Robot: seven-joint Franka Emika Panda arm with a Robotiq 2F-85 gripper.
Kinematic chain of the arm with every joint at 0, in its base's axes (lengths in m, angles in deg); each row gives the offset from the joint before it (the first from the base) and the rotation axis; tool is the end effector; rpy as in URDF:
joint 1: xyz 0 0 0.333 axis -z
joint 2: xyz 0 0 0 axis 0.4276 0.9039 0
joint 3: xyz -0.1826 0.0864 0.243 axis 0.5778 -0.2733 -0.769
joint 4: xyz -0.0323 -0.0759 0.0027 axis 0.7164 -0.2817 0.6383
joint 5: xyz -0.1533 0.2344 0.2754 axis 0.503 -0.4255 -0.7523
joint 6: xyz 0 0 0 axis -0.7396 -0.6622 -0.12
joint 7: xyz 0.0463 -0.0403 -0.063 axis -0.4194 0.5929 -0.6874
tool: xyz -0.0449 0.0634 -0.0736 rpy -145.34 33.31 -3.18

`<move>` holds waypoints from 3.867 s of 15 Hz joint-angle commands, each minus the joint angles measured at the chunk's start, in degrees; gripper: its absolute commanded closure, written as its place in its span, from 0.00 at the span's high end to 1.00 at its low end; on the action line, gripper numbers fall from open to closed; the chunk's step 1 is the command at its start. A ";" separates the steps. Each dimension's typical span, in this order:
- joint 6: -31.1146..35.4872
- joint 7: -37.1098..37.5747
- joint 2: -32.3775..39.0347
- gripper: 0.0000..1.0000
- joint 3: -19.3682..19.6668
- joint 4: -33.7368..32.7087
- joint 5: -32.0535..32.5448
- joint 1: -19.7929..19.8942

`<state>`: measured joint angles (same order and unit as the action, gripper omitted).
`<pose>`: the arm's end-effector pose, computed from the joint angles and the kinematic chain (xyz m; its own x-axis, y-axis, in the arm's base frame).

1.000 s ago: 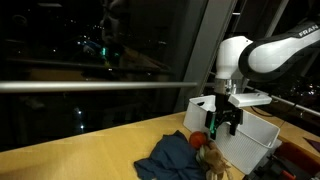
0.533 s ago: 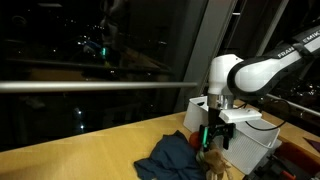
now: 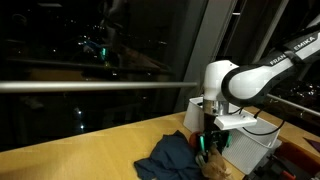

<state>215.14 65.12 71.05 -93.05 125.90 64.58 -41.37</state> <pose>0.5178 0.2115 0.1525 0.9252 -0.2258 -0.3049 -0.1939 -0.9721 0.1317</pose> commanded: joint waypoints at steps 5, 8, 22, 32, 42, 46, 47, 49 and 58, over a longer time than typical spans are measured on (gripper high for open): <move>0.08 -0.26 -1.73 0.05 0.32 0.37 -1.86 -0.66; -1.16 0.15 -3.23 0.00 0.27 -0.25 -1.62 -0.94; -23.24 -1.28 -19.82 0.02 1.98 -18.71 0.15 3.69; -20.74 -11.39 -25.38 0.02 9.37 -14.19 -4.57 17.87; -14.76 -11.95 -26.25 0.77 8.94 -6.08 -6.39 18.42; -13.55 -8.53 -25.41 1.00 4.77 -5.10 -4.41 13.43; -13.28 -7.66 -24.69 1.00 3.62 -5.01 -4.03 12.02; -12.44 -5.68 -22.99 1.00 1.42 -4.72 -3.36 9.13; -3.32 -6.00 -13.30 1.00 0.49 2.14 -5.92 5.63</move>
<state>207.97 60.82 56.18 -93.27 124.94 60.46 -36.60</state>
